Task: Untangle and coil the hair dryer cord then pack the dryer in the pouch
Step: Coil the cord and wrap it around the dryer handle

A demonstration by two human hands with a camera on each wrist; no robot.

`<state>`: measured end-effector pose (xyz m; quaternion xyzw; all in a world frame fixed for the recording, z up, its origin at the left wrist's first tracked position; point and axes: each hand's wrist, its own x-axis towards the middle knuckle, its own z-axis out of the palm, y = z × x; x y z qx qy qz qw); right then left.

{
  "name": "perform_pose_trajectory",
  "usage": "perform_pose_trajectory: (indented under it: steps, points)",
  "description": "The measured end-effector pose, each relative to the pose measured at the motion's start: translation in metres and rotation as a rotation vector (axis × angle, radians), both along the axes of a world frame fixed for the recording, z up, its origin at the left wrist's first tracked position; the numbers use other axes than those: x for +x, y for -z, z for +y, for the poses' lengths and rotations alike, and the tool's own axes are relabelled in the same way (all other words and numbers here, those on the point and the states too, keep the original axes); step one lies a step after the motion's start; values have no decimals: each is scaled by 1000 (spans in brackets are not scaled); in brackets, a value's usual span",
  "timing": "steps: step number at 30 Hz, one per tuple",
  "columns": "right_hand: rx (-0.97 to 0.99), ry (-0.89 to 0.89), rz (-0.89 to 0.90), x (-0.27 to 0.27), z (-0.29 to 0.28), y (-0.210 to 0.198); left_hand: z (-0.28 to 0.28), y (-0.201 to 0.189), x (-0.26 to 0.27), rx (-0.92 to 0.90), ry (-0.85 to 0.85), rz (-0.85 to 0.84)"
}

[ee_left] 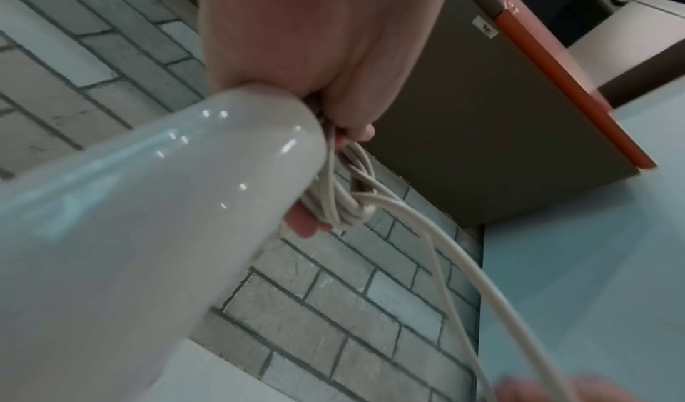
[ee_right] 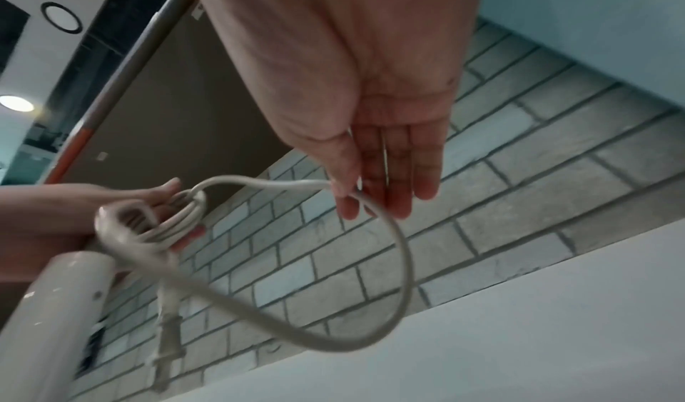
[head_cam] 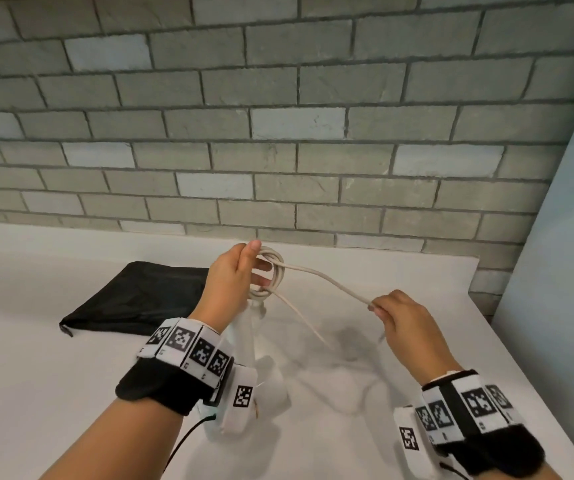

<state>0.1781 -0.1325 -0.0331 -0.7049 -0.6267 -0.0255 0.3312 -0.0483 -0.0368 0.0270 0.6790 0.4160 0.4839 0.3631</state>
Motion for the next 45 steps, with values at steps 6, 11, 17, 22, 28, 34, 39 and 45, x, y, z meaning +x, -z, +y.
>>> perform_pose_trajectory:
  steps: [6, 11, 17, 22, 28, 34, 39, 45]
  points:
    - [287, -310, 87, -83, 1, -30, -4, 7, 0, 194, -42, 71]
    - [-82, -346, -94, -126, 15, -37, 0, 9, 1, 236, -26, 96]
    - [77, -357, 315, -126, 15, -35, 8, 11, -3, 310, -10, 131]
    - [265, -273, 658, -68, -22, -44, 21, 10, -14, 306, -17, 112]
    - [97, -101, 245, -32, -30, -6, 22, 11, -8, 201, 75, 1]
    - [87, 43, 50, -47, -15, -1, 14, 9, -9, 218, 136, 1]
    - [128, -176, 33, -104, 13, -35, 5, 6, -9, 219, 174, -16]
    - [224, -138, -126, -105, 30, -34, 3, 5, -19, 48, 250, -116]
